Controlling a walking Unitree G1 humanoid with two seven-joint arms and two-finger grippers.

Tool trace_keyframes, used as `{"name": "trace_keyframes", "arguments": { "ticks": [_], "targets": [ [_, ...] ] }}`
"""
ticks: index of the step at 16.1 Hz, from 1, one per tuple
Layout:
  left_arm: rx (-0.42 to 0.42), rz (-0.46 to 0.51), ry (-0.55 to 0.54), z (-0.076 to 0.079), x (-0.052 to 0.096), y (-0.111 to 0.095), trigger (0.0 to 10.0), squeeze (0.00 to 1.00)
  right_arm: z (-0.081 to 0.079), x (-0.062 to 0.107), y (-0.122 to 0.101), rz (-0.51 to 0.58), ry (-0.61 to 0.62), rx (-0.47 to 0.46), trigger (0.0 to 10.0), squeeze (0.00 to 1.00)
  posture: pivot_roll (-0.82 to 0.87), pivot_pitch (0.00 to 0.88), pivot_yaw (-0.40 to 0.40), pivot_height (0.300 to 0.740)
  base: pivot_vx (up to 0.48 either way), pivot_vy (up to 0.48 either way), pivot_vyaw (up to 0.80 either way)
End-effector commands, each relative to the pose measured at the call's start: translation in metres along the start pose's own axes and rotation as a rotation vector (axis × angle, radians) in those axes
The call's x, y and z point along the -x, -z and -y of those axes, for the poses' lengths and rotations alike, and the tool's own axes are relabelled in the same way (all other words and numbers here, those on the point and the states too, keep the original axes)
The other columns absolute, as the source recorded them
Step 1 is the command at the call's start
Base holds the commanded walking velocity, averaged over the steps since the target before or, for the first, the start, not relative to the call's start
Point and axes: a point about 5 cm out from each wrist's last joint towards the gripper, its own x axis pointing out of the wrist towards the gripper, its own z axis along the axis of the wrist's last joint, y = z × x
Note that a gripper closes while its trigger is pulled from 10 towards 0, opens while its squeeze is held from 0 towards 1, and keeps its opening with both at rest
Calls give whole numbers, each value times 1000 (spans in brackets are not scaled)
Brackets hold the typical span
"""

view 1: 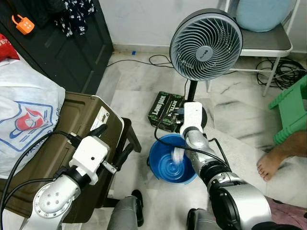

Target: Clean up the room

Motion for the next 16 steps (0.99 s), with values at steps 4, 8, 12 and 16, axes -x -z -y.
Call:
{"name": "trace_keyframes", "arguments": {
  "ticks": [4, 8, 12, 16],
  "targets": [
    [0, 6, -18, 0, -10, 3, 10000, 0, -18, 10, -3, 92, -154, -4, 10000, 1000, 200, 185, 90, 740, 0, 0, 0],
    [37, 40, -34, 4, -30, 6, 10000, 0, 3, 43, 19, 114, -236, 6, 10000, 1000, 113, 130, 75, 740, 0, 0, 0],
    [75, 76, -54, 8, -49, 13, 10000, 0, 49, 87, 21, 130, -154, 1, 10000, 1000, 13, 49, 66, 740, 0, 0, 0],
    [92, 90, -108, 4, -61, 19, 10000, 0, 70, 115, 28, 89, -87, 7, 10000, 1000, -49, 0, 61, 740, 0, 0, 0]
  ]
}}
